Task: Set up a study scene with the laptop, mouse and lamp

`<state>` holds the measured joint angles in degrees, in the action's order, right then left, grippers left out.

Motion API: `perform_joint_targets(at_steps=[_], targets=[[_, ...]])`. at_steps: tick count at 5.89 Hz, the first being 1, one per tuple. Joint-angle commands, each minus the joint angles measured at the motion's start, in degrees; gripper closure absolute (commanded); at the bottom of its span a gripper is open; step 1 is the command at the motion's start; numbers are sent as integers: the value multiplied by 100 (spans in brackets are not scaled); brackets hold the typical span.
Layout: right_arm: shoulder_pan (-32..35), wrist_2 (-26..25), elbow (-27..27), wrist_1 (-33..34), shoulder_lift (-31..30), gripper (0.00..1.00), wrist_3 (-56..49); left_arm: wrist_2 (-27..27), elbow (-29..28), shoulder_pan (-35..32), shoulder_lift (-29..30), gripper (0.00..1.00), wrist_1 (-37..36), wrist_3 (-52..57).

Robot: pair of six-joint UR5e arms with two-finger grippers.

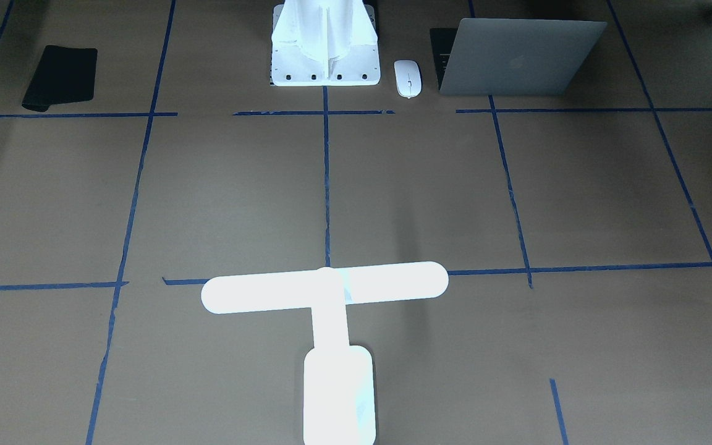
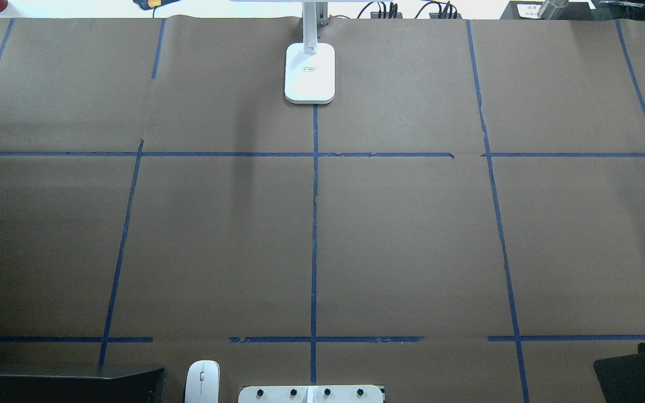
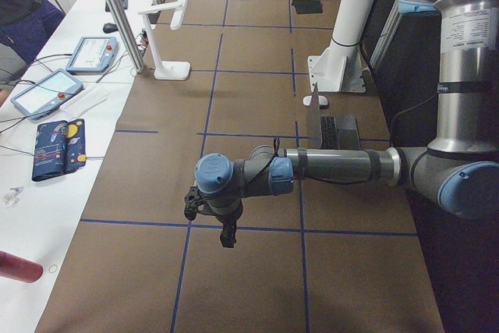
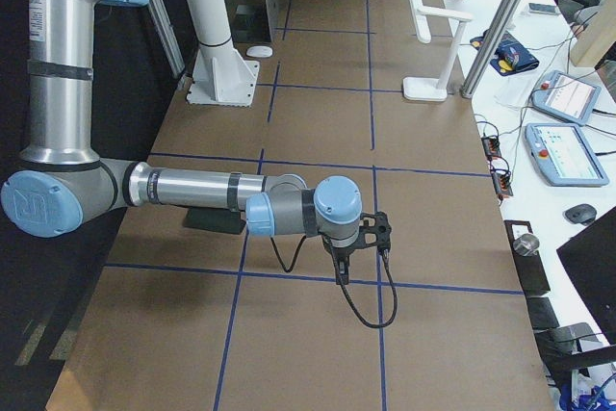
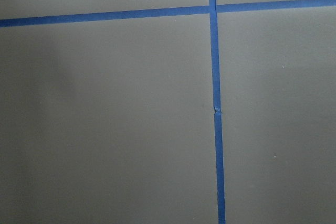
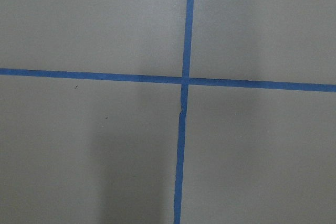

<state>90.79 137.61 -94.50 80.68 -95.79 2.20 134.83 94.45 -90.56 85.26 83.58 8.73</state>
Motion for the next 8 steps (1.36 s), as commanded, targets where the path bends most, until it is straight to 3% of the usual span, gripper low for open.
perform_joint_targets(at_steps=[1, 8], targets=[[0, 12, 2, 0, -1, 0, 0, -1, 64, 3, -1, 0, 1, -3], [0, 73, -77, -26, -10, 0, -9, 8, 178, -15, 8, 0, 1, -29]])
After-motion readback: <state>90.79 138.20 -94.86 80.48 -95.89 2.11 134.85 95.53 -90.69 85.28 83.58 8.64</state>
